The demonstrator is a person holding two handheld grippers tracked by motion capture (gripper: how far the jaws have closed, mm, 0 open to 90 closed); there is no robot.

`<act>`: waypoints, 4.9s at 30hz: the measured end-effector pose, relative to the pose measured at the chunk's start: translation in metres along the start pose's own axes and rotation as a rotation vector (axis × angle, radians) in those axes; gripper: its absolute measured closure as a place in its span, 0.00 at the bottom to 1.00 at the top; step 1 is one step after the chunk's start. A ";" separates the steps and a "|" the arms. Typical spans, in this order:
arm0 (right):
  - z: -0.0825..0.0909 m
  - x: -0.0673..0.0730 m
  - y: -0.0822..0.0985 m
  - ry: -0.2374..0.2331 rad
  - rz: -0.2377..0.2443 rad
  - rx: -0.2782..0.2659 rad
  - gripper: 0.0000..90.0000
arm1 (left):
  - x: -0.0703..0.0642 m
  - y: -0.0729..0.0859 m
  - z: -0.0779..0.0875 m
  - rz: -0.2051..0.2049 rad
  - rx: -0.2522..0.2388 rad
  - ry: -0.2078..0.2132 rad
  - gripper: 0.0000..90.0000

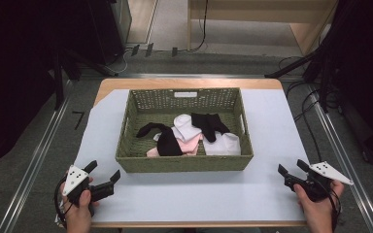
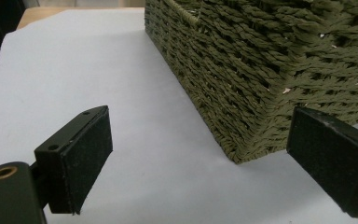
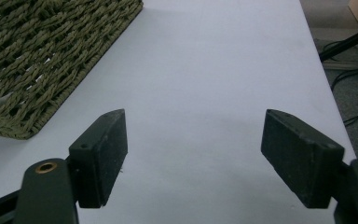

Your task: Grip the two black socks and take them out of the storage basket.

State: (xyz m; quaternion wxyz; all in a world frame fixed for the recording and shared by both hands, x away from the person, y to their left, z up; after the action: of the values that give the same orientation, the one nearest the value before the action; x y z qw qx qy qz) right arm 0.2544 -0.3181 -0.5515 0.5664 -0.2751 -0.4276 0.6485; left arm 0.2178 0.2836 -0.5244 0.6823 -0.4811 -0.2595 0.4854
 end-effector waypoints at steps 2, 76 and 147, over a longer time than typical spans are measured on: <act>0.000 0.001 0.000 0.000 0.010 -0.004 0.25 | 0.000 0.000 -0.001 0.007 0.009 0.004 0.09; -0.138 0.202 -0.153 -0.142 0.097 0.180 0.46 | -0.001 0.000 -0.002 -0.008 0.014 -0.019 0.09; -0.116 0.218 -0.160 -0.115 0.327 -0.120 0.93 | -0.002 0.000 -0.002 -0.019 0.016 0.012 0.09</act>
State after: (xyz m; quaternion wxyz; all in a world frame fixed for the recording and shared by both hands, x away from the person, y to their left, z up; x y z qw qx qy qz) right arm 0.3865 -0.0792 -0.4414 0.4108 -0.3368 -0.4467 0.7199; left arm 0.2184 0.2812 -0.5252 0.6924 -0.4759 -0.2560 0.4781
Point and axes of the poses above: each handheld gripper's, and its own axes: z roughly backward along the jaws, y roughly out of its underside, x roughly to its left, the point moved 5 cm from there along -z, roughly forward along the jaws, and after that the axes turned 4 degrees about y, right-handed, at the moved point
